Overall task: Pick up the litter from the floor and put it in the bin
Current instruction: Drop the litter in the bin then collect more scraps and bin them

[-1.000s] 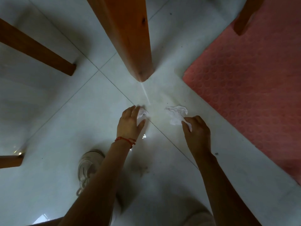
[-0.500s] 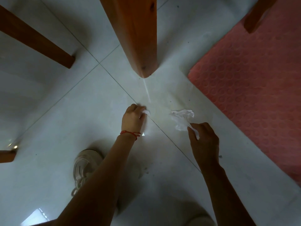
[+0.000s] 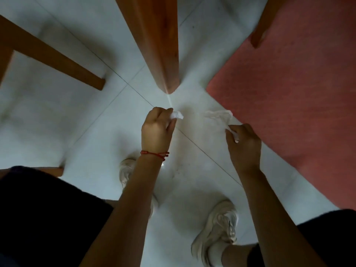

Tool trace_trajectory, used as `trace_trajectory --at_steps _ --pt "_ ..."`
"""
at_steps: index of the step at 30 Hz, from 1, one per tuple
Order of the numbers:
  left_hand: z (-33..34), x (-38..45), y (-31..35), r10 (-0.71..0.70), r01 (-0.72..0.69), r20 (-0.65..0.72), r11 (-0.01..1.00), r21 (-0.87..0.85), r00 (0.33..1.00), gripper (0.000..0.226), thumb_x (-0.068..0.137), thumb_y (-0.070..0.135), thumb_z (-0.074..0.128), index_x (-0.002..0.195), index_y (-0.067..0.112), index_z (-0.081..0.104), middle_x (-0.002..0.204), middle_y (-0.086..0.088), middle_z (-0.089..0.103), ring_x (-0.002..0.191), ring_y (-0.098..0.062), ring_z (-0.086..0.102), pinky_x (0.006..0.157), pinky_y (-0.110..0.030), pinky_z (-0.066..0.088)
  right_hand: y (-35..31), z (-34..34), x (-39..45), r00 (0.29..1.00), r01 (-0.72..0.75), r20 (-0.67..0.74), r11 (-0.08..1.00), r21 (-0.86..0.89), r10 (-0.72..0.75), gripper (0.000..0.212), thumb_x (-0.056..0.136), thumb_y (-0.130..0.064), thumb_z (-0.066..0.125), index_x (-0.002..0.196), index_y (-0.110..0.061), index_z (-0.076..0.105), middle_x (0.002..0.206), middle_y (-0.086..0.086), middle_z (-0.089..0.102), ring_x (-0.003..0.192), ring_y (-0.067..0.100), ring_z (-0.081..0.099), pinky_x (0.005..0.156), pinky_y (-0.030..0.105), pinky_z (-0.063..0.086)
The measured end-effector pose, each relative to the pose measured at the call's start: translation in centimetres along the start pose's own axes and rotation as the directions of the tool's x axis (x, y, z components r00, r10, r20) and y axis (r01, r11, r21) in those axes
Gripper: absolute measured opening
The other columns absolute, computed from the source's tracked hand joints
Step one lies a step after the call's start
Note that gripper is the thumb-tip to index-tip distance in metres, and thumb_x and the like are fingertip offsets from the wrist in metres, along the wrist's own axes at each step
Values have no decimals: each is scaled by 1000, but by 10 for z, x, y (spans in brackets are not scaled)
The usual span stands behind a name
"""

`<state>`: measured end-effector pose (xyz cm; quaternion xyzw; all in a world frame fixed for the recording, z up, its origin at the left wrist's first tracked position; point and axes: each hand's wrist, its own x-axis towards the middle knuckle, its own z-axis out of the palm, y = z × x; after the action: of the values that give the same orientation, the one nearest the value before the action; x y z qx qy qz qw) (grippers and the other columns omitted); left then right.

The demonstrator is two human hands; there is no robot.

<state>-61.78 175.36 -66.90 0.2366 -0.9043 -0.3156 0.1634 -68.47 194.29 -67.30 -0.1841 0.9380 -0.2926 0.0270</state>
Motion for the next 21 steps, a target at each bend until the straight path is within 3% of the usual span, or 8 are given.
trace_trajectory --at_steps 3,9,14,21 --pt "-44 2 30 -14 14 46 1000 -2 999 13 71 -3 72 79 7 71 68 -16 61 59 -26 59 58 -20 41 -30 -43 -4 1000 15 -10 1000 -13 -15 5 76 6 67 81 5 68 72 18 65 58 28 59 56 24 45" --pt "-134 -4 94 10 -10 98 1000 6 995 13 72 -3 73 84 -2 70 72 -21 64 63 -31 62 60 -36 54 -91 -131 -22 999 30 -33 999 32 -29 6 74 9 67 79 5 68 70 19 63 56 28 58 51 31 51" --pt "-201 -20 149 31 -34 107 999 27 994 16 69 -4 74 85 -4 70 71 -22 64 63 -33 63 62 -35 52 -136 -200 -39 998 70 2 996 58 -70 7 77 7 66 83 5 68 75 20 64 61 30 62 54 35 54" --pt "-288 -60 236 -15 13 33 998 65 999 21 66 -5 77 85 -6 70 71 -22 65 61 -33 63 62 -34 53 -194 -304 -59 988 156 -36 983 96 -153 8 74 9 67 82 5 67 75 21 64 64 32 62 61 31 50"
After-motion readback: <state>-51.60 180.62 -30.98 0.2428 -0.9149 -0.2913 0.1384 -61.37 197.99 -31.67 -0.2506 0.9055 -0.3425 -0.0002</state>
